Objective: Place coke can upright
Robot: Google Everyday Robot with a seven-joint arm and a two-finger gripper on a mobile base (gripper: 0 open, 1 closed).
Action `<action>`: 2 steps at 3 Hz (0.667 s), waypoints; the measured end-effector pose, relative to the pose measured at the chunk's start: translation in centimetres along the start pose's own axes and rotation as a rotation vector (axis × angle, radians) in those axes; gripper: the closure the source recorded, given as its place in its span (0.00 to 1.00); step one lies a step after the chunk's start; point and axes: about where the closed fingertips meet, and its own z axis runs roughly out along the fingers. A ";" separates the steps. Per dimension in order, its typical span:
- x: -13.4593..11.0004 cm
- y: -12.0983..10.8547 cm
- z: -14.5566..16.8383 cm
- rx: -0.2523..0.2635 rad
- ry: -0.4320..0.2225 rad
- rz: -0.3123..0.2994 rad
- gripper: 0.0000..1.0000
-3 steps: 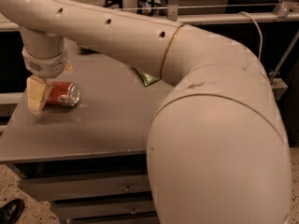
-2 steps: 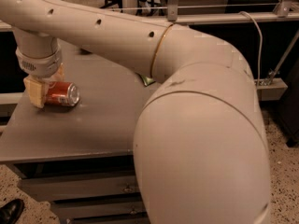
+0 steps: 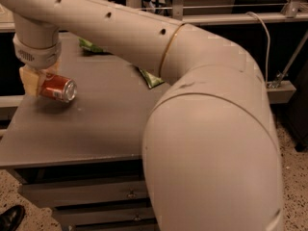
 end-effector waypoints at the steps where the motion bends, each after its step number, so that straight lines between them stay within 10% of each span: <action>1: -1.0 0.2 -3.2 -0.049 -0.204 -0.041 1.00; 2: -2.6 1.2 -7.7 -0.140 -0.547 -0.098 1.00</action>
Offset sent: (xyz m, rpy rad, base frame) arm 0.0137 -0.0661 0.1622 0.8844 -0.3450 0.2844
